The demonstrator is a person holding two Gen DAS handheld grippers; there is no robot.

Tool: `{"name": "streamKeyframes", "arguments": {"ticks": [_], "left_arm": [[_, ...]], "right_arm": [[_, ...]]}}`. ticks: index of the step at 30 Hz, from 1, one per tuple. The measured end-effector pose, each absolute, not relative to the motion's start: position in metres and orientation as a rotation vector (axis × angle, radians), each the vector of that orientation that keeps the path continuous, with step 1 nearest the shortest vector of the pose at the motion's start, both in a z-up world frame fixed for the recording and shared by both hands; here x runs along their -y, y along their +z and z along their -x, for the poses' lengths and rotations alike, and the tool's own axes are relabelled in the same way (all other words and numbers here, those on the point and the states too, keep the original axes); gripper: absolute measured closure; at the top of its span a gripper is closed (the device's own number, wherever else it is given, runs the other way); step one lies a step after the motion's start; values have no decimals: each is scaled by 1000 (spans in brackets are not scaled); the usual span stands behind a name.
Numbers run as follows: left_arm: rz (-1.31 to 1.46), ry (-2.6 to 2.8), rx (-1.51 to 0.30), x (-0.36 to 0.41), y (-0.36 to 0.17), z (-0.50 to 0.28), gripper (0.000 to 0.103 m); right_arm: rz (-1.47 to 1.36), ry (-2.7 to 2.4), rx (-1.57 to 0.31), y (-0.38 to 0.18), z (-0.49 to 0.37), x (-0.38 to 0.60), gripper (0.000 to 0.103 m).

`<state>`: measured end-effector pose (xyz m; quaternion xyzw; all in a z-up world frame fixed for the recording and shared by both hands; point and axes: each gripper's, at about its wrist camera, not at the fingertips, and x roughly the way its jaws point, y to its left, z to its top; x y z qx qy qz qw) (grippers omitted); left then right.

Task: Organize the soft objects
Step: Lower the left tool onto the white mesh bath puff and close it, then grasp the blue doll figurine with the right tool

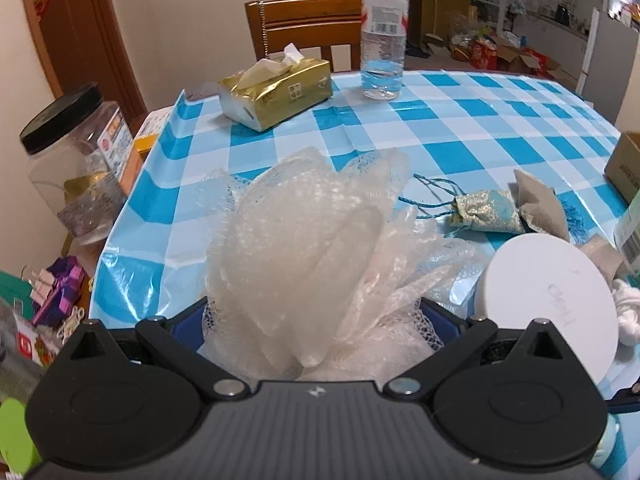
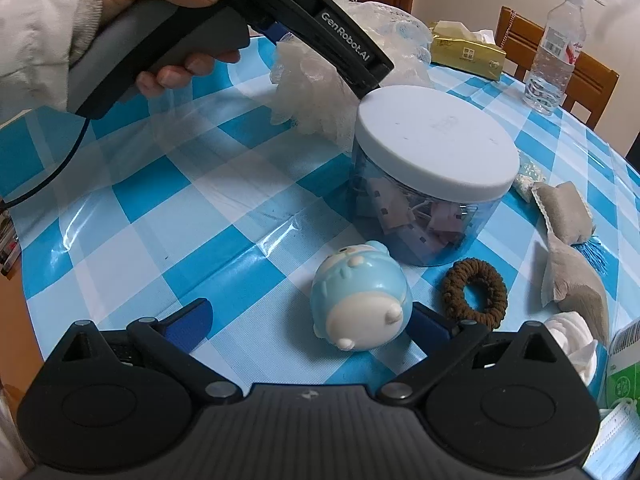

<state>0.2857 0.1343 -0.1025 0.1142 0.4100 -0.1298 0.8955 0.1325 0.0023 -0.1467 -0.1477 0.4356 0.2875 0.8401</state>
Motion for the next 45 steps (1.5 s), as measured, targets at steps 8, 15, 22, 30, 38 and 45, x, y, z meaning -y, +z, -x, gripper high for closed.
{"name": "streamKeyframes", "arguments": {"ticks": [8, 15, 22, 30, 38, 45], "left_arm": [[-228, -299, -828, -135, -99, -286, 35], [-226, -295, -808, -137, -93, -282, 50], [-227, -292, -811, -140, -88, -278, 53], [-222, -296, -822, -143, -84, -274, 60], [-226, -304, -831, -148, -70, -264, 66], [-242, -323, -840, -152, -50, -246, 69]], "right_arm": [[307, 597, -920, -146, -131, -2, 0], [306, 577, -948, -144, -133, -5, 1], [317, 540, -905, -134, -132, -3, 18], [296, 485, -932, -133, -144, 3, 53], [299, 500, -942, -124, -139, 7, 53], [311, 528, -931, -108, -134, 16, 53]]}}
